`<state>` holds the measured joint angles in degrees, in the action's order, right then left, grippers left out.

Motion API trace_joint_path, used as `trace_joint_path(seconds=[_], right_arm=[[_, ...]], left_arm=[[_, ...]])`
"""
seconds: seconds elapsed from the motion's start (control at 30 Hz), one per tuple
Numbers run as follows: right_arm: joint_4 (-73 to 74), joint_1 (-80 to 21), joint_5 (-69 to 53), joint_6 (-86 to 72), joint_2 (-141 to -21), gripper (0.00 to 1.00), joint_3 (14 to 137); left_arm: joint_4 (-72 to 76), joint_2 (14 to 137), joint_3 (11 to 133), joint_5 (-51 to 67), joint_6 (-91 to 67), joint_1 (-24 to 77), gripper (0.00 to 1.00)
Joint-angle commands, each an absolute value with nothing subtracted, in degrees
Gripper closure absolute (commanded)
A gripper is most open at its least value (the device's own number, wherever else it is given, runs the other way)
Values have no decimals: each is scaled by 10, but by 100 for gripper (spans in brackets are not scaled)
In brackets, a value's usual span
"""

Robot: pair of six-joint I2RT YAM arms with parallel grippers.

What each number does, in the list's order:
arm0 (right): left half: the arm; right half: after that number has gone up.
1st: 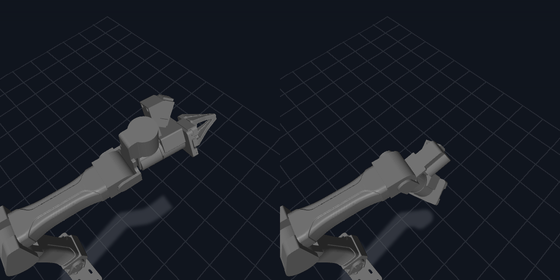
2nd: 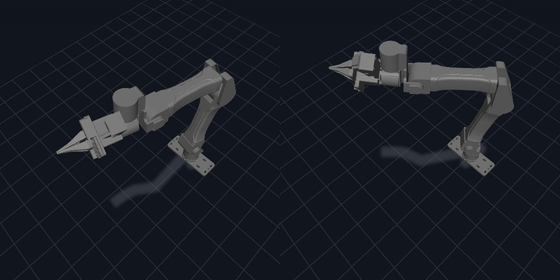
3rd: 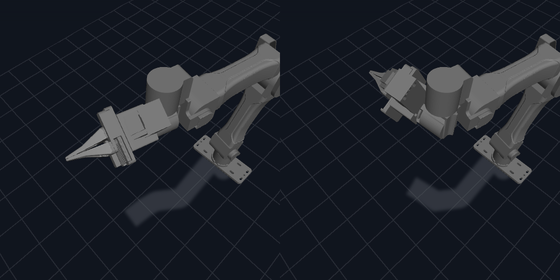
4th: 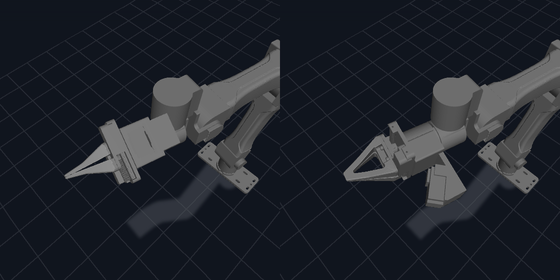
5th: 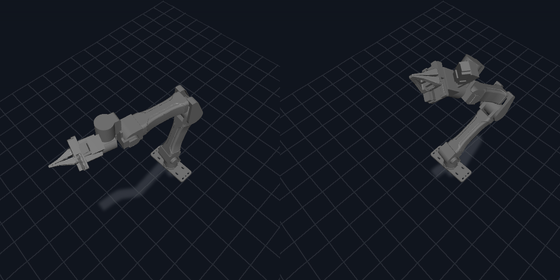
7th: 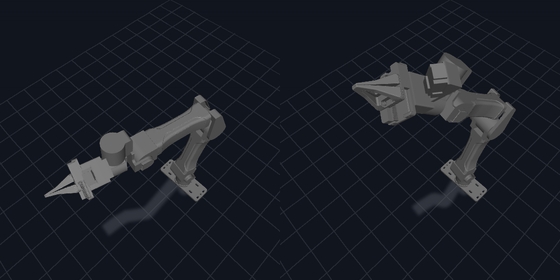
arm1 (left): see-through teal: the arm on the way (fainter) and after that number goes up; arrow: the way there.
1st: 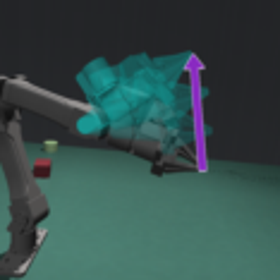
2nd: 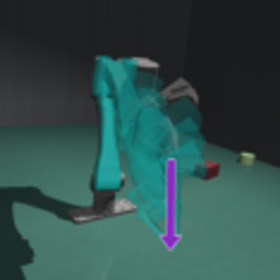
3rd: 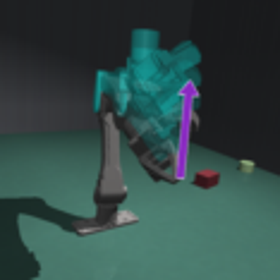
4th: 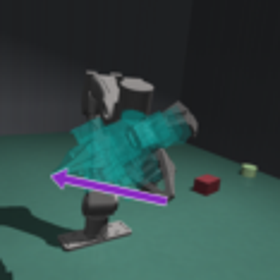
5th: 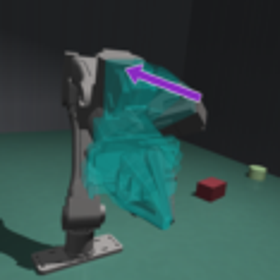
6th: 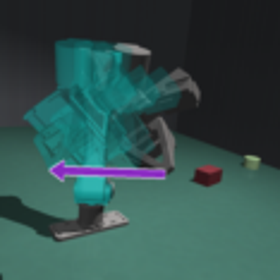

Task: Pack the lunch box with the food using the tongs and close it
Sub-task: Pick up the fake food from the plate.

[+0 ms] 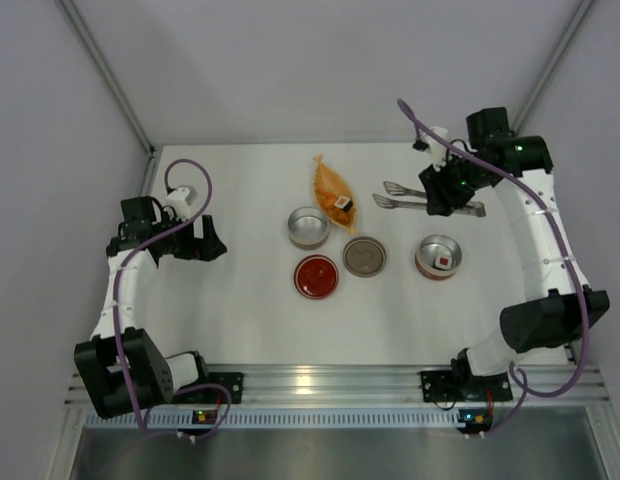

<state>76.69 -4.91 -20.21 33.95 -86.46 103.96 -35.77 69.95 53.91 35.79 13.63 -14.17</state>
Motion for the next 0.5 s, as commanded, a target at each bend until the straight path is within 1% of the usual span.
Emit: trace_joint_path(seconds=[0.0, 0.23, 0.47], right_arm=[[759, -118, -196, 317, -901, 59, 1075], [744, -149, -187, 336, -1009, 61, 1124], [729, -186, -200, 298, -1058, 63, 1124]], left_arm=[[-347, 699, 563, 379, 144, -144, 2], [-348, 700, 549, 379, 159, -143, 2], [-347, 716, 551, 383, 162, -144, 2]])
